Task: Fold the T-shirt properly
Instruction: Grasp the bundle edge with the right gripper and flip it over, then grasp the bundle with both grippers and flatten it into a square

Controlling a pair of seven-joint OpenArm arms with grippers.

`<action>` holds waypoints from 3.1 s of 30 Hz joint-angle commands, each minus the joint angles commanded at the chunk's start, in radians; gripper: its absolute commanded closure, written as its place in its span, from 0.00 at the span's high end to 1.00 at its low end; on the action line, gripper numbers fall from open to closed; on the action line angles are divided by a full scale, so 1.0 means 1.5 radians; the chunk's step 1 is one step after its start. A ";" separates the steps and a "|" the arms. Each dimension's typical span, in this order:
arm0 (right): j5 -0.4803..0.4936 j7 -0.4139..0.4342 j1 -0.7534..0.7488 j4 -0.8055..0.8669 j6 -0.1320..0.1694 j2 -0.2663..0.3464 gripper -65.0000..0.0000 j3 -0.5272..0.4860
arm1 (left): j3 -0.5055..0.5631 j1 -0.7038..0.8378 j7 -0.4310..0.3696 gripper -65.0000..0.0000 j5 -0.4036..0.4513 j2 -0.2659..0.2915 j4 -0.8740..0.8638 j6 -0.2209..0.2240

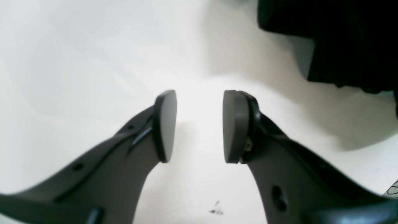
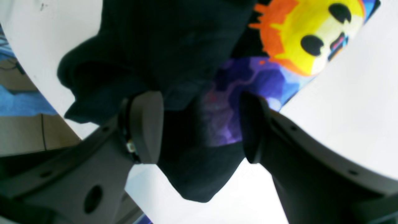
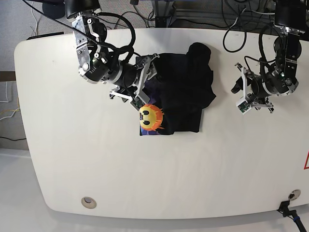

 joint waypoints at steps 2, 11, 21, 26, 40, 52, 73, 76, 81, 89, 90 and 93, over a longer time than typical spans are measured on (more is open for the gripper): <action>-0.001 0.001 -0.001 -0.001 0.000 0.000 0.57 0.000 | 0.000 0.001 0.001 0.33 0.000 0.000 0.000 0.000; -0.003 0.010 -0.008 -0.026 -0.001 -0.023 0.57 0.001 | 0.000 0.009 0.001 0.33 0.000 0.001 -0.001 0.000; -0.003 0.047 -0.010 -0.098 -0.004 -0.045 0.57 0.001 | 0.000 0.018 0.001 0.33 0.000 0.002 -0.001 0.000; -0.001 0.062 -0.015 -0.110 -0.004 -0.048 0.57 0.001 | 0.000 0.018 0.001 0.33 0.000 0.002 -0.004 0.000; 0.000 0.061 0.021 -0.110 -0.005 -0.123 0.00 0.001 | 0.001 0.018 0.001 0.33 0.001 0.003 -0.006 0.000; 0.000 0.034 0.178 -0.216 -0.005 -0.223 0.00 0.001 | 0.002 0.018 0.001 0.33 0.001 0.003 -0.006 0.000; 0.099 0.254 0.343 -0.415 -0.005 -0.223 0.56 -0.099 | 0.001 -0.001 0.001 0.33 0.001 -0.001 -0.002 0.000; 0.098 0.254 0.325 -0.373 -0.005 -0.194 0.56 -0.099 | 0.002 -0.011 0.001 0.33 0.001 -0.001 0.015 0.000; 0.097 0.256 0.304 -0.346 -0.005 -0.094 0.55 -0.099 | 0.034 0.011 0.004 0.33 -0.002 0.014 0.105 0.000; 0.096 0.282 0.301 -0.401 -0.005 -0.010 0.07 -0.099 | 0.058 0.096 0.004 0.32 0.001 0.109 0.146 0.000; 0.095 0.289 0.301 -0.410 -0.005 -0.009 0.00 -0.098 | 0.058 0.104 0.004 0.32 0.001 0.119 0.146 0.000; 0.094 0.308 0.313 -0.456 -0.005 -0.001 0.00 -0.098 | 0.062 0.120 0.004 0.32 0.002 0.158 0.141 0.000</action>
